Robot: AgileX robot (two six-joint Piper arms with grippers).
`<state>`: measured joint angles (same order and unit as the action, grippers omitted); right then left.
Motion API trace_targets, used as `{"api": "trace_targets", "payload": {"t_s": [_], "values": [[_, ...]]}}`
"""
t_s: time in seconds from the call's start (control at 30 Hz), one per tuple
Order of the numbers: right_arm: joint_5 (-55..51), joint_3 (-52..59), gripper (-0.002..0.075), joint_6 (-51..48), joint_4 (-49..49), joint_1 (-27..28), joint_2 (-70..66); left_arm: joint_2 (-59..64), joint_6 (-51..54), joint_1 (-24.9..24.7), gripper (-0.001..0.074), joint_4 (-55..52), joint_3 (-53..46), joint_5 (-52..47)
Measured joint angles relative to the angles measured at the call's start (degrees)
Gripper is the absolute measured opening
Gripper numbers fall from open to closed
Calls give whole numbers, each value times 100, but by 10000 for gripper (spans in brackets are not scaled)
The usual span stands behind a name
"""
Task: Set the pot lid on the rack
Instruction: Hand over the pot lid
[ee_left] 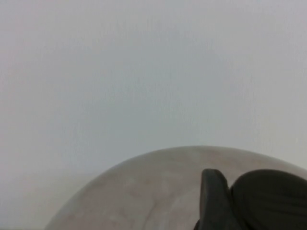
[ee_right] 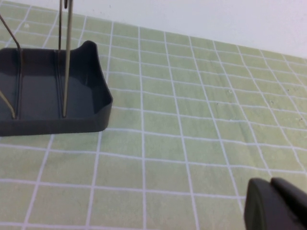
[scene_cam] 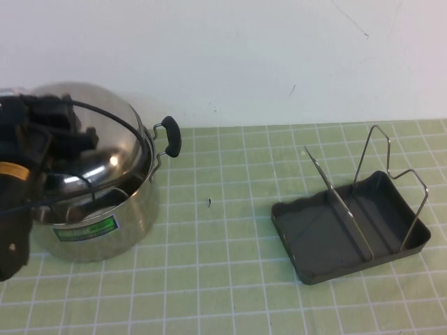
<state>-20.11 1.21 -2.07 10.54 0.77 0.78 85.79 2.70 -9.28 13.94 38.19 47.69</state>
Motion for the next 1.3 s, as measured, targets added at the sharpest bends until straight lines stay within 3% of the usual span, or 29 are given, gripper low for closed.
{"api": "trace_targets", "payload": {"t_s": [0.17, 0.27, 0.5, 0.6, 0.67, 0.87, 1.03, 1.13, 1.2, 1.3], "values": [[0, 10, -1, 0, 495, 0, 0, -1131, -22, 0, 323, -329, 0, -125], [0, 10, -1, 0, 595, 0, 0, -1908, -846, 0, 323, -698, 0, -615], [63, 21, -1, 95, 485, 0, 0, -2954, -5140, 0, 323, -2354, -69, -2813], [308, 40, -1, 607, -89, 0, 0, -2944, -6682, 0, 323, -3685, -225, -2446], [645, 40, -1, 1270, -753, 0, 0, -2878, -7139, 0, 323, -4569, -290, -1800], [1327, 40, -1, 2209, -2041, 0, 0, -2480, -7309, -26, 323, -6144, -305, 341], [1345, 40, -1, 2304, -2263, 0, 0, -1975, -7001, -33, 323, -6185, -316, 949], [1175, 40, -1, 2680, -3032, 0, 0, -1680, -6831, -33, 323, -6185, -315, 1373], [1083, 40, -1, 2510, -3672, -66, 0, -1472, -6695, -33, 323, -6129, -315, 1621], [773, -220, -1, 1334, -4574, -337, 0, -1141, -6608, -38, 323, -5917, -304, 1708]]}}
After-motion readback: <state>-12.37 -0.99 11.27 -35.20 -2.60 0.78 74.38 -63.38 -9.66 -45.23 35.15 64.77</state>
